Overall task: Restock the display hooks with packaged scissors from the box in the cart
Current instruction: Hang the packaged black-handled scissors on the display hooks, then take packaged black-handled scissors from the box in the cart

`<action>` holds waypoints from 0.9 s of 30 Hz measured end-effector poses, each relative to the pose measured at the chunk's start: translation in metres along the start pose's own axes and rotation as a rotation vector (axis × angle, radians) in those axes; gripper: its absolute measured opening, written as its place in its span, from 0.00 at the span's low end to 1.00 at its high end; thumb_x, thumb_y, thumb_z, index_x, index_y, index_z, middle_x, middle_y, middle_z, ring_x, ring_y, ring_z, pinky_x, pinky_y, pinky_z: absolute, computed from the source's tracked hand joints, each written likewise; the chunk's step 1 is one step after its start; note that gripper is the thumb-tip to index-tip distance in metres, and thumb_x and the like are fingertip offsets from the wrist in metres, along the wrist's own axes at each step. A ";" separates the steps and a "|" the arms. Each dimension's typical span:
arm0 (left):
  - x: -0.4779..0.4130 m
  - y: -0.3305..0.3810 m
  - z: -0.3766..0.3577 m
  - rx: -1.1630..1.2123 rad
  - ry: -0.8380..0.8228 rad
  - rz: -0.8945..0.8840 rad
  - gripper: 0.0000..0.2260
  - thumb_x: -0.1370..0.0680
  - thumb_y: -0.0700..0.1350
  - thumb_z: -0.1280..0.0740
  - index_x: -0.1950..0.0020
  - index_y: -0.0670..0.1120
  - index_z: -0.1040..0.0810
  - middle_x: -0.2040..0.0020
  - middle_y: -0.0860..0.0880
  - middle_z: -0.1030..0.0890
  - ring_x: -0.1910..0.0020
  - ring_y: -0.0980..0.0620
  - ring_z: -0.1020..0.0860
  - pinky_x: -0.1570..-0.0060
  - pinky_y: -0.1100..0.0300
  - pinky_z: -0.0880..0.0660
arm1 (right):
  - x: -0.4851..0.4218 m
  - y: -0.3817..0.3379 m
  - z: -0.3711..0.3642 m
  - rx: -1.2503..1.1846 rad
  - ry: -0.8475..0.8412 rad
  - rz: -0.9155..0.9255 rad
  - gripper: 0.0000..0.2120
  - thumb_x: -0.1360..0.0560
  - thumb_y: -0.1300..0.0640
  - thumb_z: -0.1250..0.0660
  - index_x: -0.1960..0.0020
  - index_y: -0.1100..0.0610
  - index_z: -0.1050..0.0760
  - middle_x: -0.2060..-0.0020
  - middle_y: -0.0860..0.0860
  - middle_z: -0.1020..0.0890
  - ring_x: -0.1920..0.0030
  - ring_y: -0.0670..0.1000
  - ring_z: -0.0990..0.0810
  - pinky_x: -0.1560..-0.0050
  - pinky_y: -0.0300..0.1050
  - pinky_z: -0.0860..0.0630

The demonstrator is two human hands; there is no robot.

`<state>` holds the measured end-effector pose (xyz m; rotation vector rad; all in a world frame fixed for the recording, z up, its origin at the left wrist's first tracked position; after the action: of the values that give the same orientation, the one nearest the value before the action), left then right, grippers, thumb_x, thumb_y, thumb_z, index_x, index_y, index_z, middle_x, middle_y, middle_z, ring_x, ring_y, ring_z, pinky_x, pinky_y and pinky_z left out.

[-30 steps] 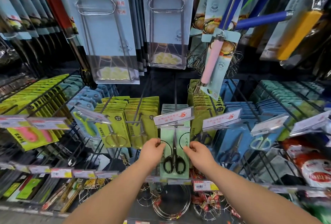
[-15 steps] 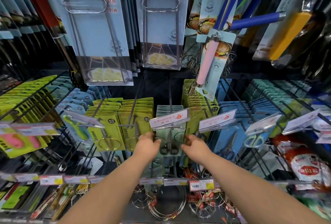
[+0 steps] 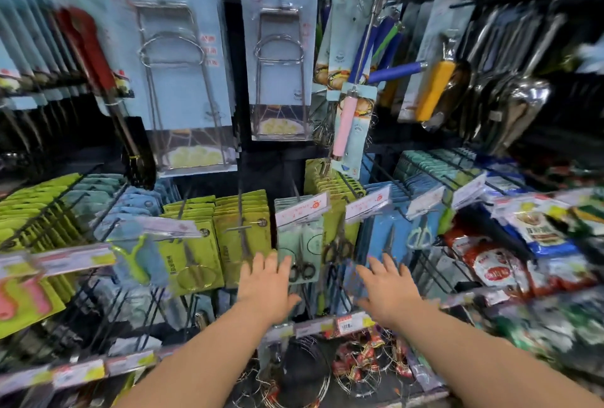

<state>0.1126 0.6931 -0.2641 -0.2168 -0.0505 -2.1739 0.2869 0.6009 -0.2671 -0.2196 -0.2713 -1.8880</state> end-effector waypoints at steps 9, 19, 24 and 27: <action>0.034 0.083 -0.013 0.018 -0.015 -0.266 0.36 0.21 0.61 0.44 0.21 0.48 0.58 0.21 0.45 0.56 0.23 0.40 0.58 0.26 0.41 0.55 | 0.103 0.043 -0.036 -0.036 -0.021 -0.237 0.32 0.22 0.42 0.44 0.23 0.50 0.52 0.23 0.54 0.53 0.23 0.60 0.57 0.26 0.62 0.52; 0.098 0.176 0.012 -0.024 0.069 -0.366 0.36 0.21 0.61 0.43 0.21 0.48 0.57 0.21 0.45 0.54 0.22 0.41 0.58 0.25 0.41 0.55 | 0.193 0.101 -0.050 -0.142 0.079 -0.289 0.31 0.22 0.43 0.43 0.24 0.49 0.50 0.23 0.52 0.52 0.23 0.58 0.57 0.26 0.62 0.53; 0.147 0.279 0.002 -0.017 0.032 -0.453 0.36 0.22 0.60 0.41 0.21 0.48 0.55 0.21 0.45 0.51 0.22 0.40 0.55 0.26 0.41 0.52 | 0.287 0.170 -0.085 -0.151 0.046 -0.378 0.30 0.21 0.45 0.44 0.23 0.50 0.51 0.23 0.52 0.52 0.23 0.59 0.56 0.27 0.61 0.53; 0.181 0.354 -0.007 -0.031 -0.003 -0.550 0.36 0.21 0.60 0.42 0.21 0.48 0.55 0.21 0.45 0.51 0.23 0.41 0.54 0.26 0.42 0.52 | 0.350 0.226 -0.114 -0.169 0.020 -0.486 0.32 0.22 0.45 0.42 0.23 0.50 0.52 0.23 0.52 0.51 0.23 0.60 0.55 0.27 0.62 0.51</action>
<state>0.2994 0.3417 -0.2553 -0.2448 -0.0864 -2.7229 0.3852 0.1800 -0.2587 -0.2653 -0.1582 -2.3974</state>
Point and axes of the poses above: each hand's wrist, its own x-axis away from the middle knuckle, its own z-axis out of the back of the hand, y = z × x, the point moved 7 cm from there along -x, towards the middle knuckle
